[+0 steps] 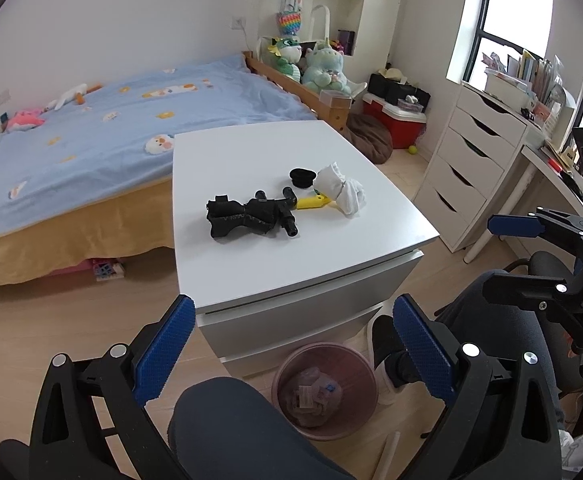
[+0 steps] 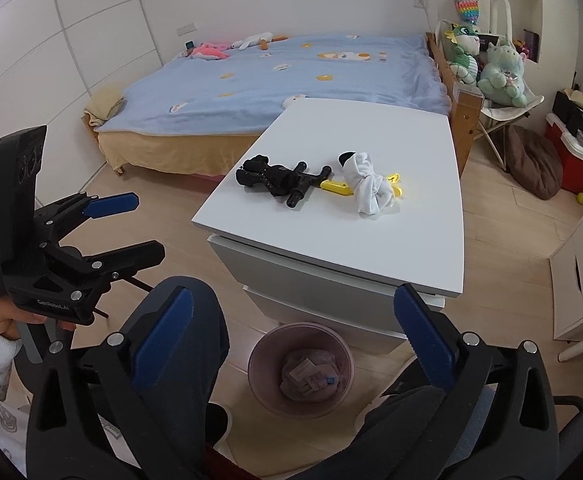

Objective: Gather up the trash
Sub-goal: 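Move the blue clip over the pink bin and open the right gripper, then reach to the white sock bundle and grasp it with the right gripper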

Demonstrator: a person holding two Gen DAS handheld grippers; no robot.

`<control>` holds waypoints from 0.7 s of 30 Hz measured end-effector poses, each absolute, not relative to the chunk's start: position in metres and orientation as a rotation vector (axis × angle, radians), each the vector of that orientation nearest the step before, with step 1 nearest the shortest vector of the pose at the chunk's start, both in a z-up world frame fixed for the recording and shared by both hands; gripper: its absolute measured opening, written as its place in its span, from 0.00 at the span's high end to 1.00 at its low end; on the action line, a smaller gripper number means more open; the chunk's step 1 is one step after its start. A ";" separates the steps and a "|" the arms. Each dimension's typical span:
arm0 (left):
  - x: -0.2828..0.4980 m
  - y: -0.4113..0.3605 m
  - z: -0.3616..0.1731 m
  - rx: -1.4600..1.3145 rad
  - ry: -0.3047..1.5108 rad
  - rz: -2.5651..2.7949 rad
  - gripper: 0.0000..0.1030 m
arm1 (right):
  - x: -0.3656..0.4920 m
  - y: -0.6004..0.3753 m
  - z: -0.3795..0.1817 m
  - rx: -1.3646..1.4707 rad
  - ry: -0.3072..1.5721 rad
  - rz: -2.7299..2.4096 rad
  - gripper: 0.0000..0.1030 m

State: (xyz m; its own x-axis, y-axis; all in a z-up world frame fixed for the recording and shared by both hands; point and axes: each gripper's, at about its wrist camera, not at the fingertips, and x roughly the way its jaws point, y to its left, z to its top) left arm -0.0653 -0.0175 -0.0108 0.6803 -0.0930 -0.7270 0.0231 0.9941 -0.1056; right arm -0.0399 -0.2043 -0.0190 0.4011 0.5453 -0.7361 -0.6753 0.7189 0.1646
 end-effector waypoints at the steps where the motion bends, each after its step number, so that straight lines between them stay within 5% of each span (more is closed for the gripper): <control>1: -0.065 -0.017 -0.012 -0.091 0.823 -0.060 0.07 | -0.039 -0.205 -0.019 -0.169 0.861 0.774 0.04; 21: -0.046 -0.013 -0.014 -0.090 0.844 -0.041 0.07 | 0.001 -0.205 -0.011 -0.177 0.835 0.711 0.04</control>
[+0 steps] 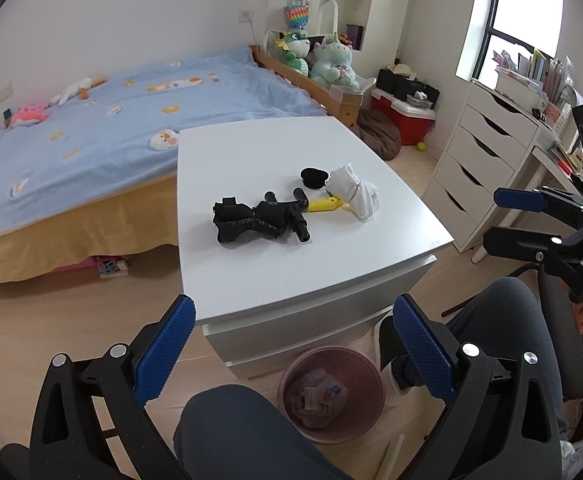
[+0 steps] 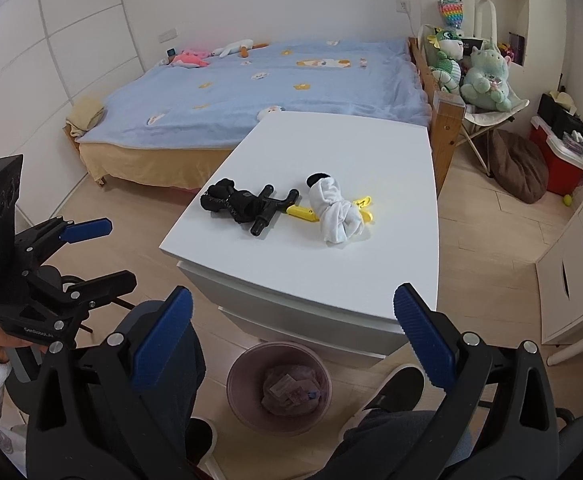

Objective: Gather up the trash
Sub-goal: 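Reach to the white sock bundle and grasp it with the right gripper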

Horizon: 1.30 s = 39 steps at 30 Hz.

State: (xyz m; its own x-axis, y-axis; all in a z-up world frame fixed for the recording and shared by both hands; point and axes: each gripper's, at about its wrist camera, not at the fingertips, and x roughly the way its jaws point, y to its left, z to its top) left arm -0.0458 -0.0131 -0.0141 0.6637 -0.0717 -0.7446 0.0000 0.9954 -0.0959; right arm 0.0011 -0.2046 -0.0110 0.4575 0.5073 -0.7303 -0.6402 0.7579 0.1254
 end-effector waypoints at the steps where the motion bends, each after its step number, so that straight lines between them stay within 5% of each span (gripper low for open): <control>1: -0.044 -0.012 -0.014 -0.090 0.842 -0.037 0.07 | 0.005 -0.203 -0.010 -0.183 0.830 0.708 0.04; 35: -0.016 0.004 -0.008 -0.074 0.838 -0.023 0.07 | 0.137 -0.112 -0.067 -0.484 0.995 0.793 0.05; 39: -0.017 0.009 -0.008 -0.135 0.843 -0.024 0.07 | 0.141 -0.108 -0.075 -0.503 1.017 0.792 0.27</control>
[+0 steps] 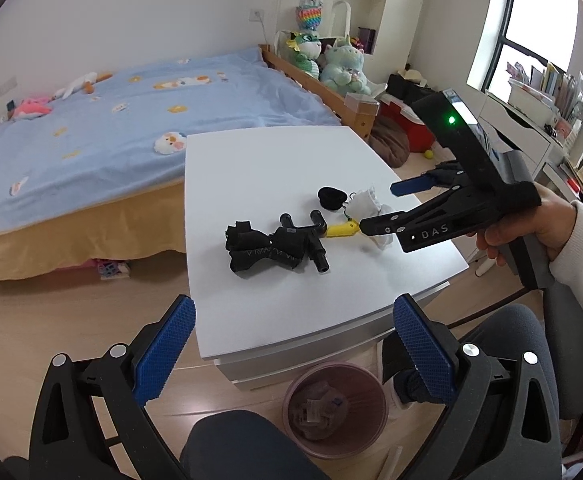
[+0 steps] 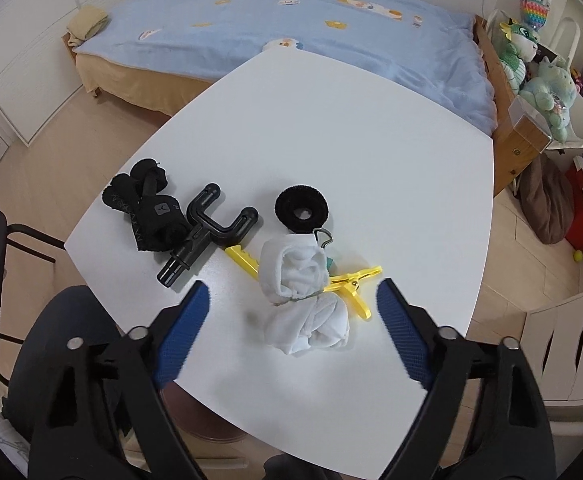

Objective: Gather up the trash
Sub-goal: 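Reach to the white sock bundle and grasp it with the right gripper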

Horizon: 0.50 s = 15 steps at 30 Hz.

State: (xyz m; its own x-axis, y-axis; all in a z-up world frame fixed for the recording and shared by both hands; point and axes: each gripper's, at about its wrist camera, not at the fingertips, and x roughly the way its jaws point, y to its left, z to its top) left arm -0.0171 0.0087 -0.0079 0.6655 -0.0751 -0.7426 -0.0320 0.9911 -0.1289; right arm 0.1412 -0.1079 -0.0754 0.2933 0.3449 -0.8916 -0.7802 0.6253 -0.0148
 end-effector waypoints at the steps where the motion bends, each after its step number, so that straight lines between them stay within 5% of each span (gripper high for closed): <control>1: -0.018 0.010 -0.008 -0.146 0.838 -0.031 0.07 | 0.142 -0.107 -0.078 -0.512 1.021 0.794 0.29; 8: -0.016 0.009 -0.010 -0.142 0.842 -0.030 0.07 | 0.142 -0.107 -0.087 -0.531 1.024 0.788 0.59; 15: -0.015 0.010 -0.011 -0.130 0.831 -0.012 0.07 | 0.140 -0.112 -0.084 -0.508 1.004 0.780 0.66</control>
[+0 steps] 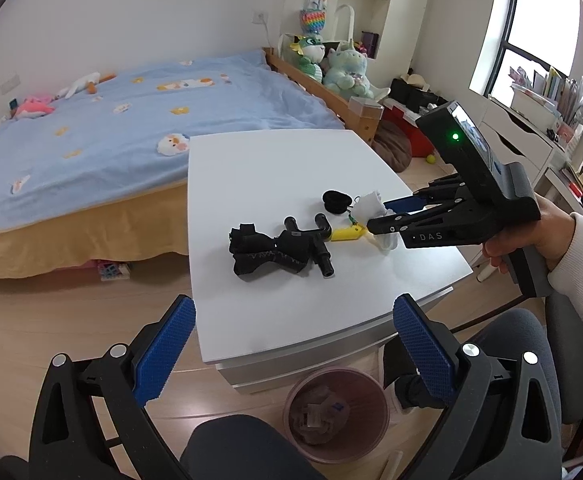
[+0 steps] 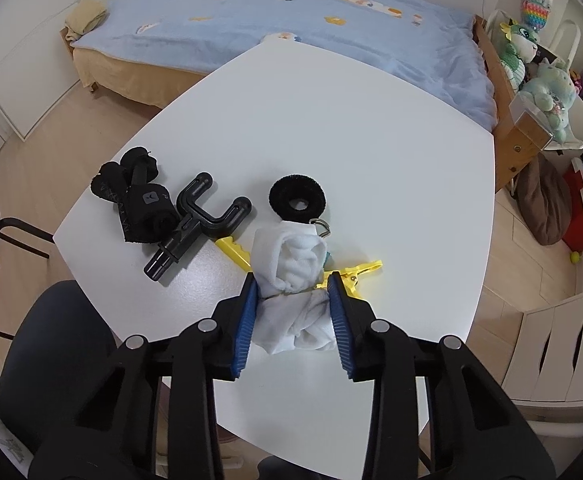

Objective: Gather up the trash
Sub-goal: 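Reach to the white sock bundle and grasp it with the right gripper, then grasp the black gloves with the left gripper while the right gripper holds the sock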

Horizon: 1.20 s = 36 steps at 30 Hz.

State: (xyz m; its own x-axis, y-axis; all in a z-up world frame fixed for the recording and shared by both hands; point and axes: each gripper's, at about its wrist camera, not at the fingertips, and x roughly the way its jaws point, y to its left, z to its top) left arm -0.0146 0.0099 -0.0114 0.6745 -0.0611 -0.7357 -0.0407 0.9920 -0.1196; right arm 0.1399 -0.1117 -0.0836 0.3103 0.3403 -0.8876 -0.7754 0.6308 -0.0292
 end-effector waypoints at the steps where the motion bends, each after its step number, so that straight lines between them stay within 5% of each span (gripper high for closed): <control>1: -0.014 0.010 -0.011 -0.126 0.828 -0.010 0.07 | 0.139 -0.114 -0.082 -0.498 0.998 0.777 0.67; 36: 0.071 0.023 -0.040 -0.066 0.980 0.000 0.07 | 0.084 -0.182 -0.043 -0.227 0.937 0.760 0.67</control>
State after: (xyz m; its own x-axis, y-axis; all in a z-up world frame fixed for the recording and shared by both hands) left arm 0.0713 0.0235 -0.0404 0.5571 -0.0298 -0.8299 -0.0297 0.9980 -0.0558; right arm 0.0837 -0.1821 -0.0430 0.3591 0.4897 -0.7945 -0.6767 0.7229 0.1396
